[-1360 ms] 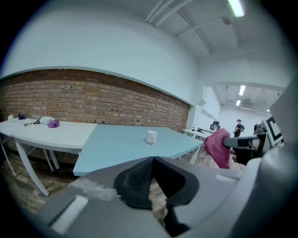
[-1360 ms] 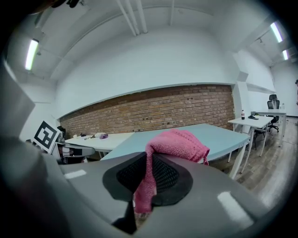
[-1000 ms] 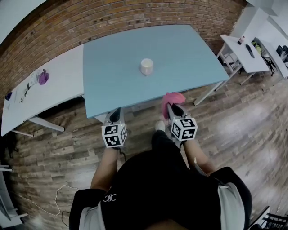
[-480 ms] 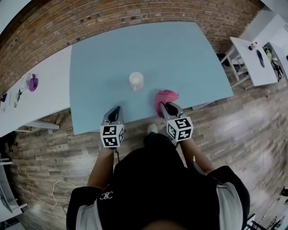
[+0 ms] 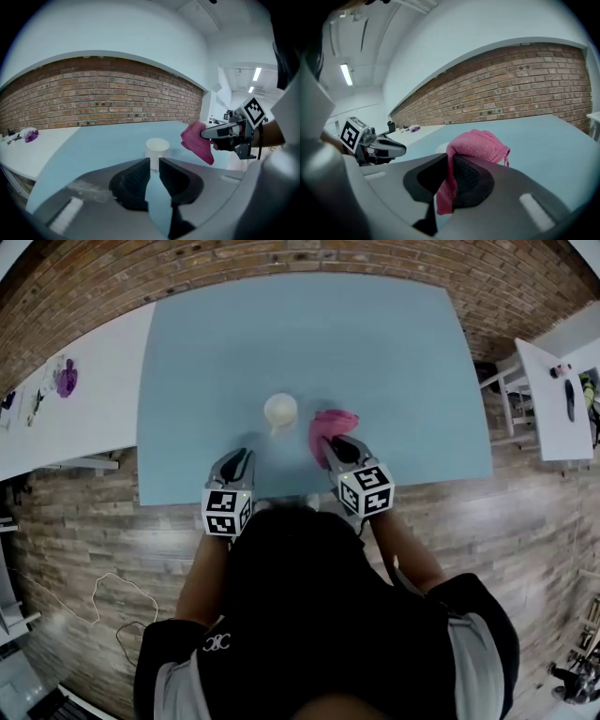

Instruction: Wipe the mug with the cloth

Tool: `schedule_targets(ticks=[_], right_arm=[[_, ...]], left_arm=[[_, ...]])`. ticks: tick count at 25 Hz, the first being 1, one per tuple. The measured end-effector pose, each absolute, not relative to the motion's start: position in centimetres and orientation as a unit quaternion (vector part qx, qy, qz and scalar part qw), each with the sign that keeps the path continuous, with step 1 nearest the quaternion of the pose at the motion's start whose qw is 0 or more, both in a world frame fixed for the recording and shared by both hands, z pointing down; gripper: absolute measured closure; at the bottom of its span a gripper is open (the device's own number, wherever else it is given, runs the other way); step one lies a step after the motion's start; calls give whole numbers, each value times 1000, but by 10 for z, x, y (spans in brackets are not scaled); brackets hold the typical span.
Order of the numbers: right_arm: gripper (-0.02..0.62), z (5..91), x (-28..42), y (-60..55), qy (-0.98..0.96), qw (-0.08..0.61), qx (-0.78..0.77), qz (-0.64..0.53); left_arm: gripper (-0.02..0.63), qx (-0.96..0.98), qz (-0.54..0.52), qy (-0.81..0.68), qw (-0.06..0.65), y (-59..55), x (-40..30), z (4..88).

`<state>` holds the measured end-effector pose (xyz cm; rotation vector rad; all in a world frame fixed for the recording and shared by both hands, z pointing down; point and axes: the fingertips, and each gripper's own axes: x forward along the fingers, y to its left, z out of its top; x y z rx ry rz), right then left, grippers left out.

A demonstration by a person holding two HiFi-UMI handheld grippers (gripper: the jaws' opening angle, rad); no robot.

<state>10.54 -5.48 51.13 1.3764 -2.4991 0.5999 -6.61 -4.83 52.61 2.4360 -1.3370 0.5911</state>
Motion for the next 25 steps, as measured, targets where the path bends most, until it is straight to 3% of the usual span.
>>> schedule_targets(ticks=[18, 22, 25], right_arm=[[555, 541, 105, -87, -849, 167, 443, 234], [555, 551, 87, -85, -860, 197, 408, 234], [555, 562, 68, -81, -868, 221, 385, 223]], left_arm=[[459, 862, 275, -399, 147, -76, -5, 589], [459, 864, 278, -390, 152, -82, 3, 595], [509, 867, 275, -382, 162, -82, 4, 598]])
